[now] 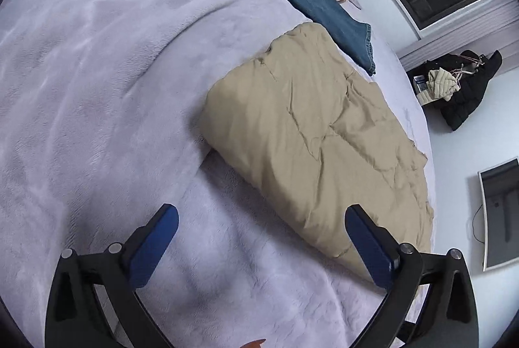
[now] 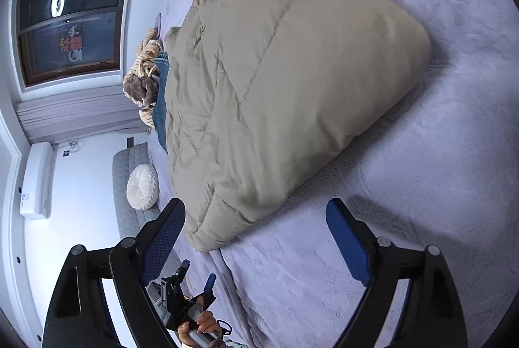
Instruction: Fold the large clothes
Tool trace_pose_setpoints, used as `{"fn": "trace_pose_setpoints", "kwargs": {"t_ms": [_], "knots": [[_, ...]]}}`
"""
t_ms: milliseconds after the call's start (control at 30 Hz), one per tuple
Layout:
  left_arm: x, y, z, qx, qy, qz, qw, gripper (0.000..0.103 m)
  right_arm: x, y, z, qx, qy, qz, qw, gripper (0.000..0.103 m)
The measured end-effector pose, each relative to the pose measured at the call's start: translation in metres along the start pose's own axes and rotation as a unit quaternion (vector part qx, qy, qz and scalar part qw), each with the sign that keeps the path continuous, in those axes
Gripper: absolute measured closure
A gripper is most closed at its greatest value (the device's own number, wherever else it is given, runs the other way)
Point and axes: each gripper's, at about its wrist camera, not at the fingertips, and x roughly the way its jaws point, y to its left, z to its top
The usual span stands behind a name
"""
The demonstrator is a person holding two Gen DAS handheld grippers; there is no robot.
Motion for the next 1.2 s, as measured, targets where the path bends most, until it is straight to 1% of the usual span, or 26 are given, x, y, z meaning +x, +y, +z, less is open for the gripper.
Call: {"fn": "trace_pose_setpoints", "kwargs": {"t_ms": [167,200,267,300,367,400,433,467,500,533,600,633,700,800,967,1100,1167,1200], "knots": [[0.045,0.001,0.028,-0.027,0.029,-0.04,0.9984,0.001,0.04,0.002,0.004,0.013,-0.003,0.016,1.0,0.012],[0.053,-0.001,0.035,-0.03,0.029,-0.047,0.998,0.001,0.046,0.003,0.006,0.014,-0.007,0.02,1.0,0.012],[0.062,-0.006,0.044,-0.033,0.023,-0.048,0.998,0.002,0.053,0.003,0.009,0.02,-0.019,0.031,0.999,0.012],[0.065,-0.008,0.049,-0.036,0.015,-0.045,0.9982,0.01,0.058,0.003,0.013,0.03,-0.027,0.037,0.998,0.012],[0.069,-0.008,0.06,-0.045,0.002,-0.037,0.9983,0.036,0.063,0.002,0.019,0.052,-0.042,0.045,0.997,0.012],[0.071,-0.006,0.064,-0.05,0.002,-0.044,0.9978,0.062,0.065,0.001,0.022,0.065,-0.049,0.051,0.995,0.017],[0.073,-0.004,0.068,-0.056,0.003,-0.059,0.9967,0.075,0.067,0.0,0.025,0.073,-0.053,0.055,0.994,0.039],[0.071,-0.005,0.07,-0.056,0.0,-0.065,0.9963,0.078,0.066,-0.001,0.026,0.076,-0.056,0.046,0.994,0.057],[0.067,-0.011,0.07,-0.04,-0.005,-0.06,0.9974,0.081,0.066,-0.003,0.028,0.077,-0.052,0.035,0.995,0.068],[0.061,-0.02,0.068,-0.012,-0.014,-0.047,0.9987,0.083,0.065,-0.005,0.028,0.076,-0.05,0.037,0.995,0.076],[0.045,-0.038,0.061,0.049,-0.033,-0.023,0.998,0.085,0.06,0.001,0.025,0.053,-0.048,0.029,0.997,0.081],[0.036,-0.043,0.056,0.066,-0.039,-0.02,0.9968,0.085,0.057,0.006,0.023,0.039,-0.046,0.024,0.998,0.083],[0.02,-0.047,0.048,0.084,-0.042,-0.023,0.9953,0.085,0.049,0.01,0.019,0.025,-0.043,0.018,0.999,0.083],[-0.005,-0.043,0.03,0.094,-0.036,-0.031,0.9944,0.085,0.032,0.01,0.01,0.014,-0.035,0.016,0.999,0.084],[-0.045,-0.026,-0.015,0.103,-0.014,-0.017,0.9944,0.085,-0.002,-0.001,-0.021,0.008,-0.014,0.003,1.0,0.084],[-0.066,0.004,-0.058,0.09,0.02,-0.008,0.9957,0.085,-0.032,-0.019,-0.053,0.019,0.003,-0.003,1.0,0.084],[-0.066,0.02,-0.075,0.079,0.039,0.005,0.9961,0.082,-0.044,-0.031,-0.068,0.026,0.013,-0.006,1.0,0.084],[-0.064,0.027,-0.08,0.076,0.047,0.016,0.9959,0.076,-0.048,-0.036,-0.073,0.029,0.017,-0.007,0.999,0.083]]}}
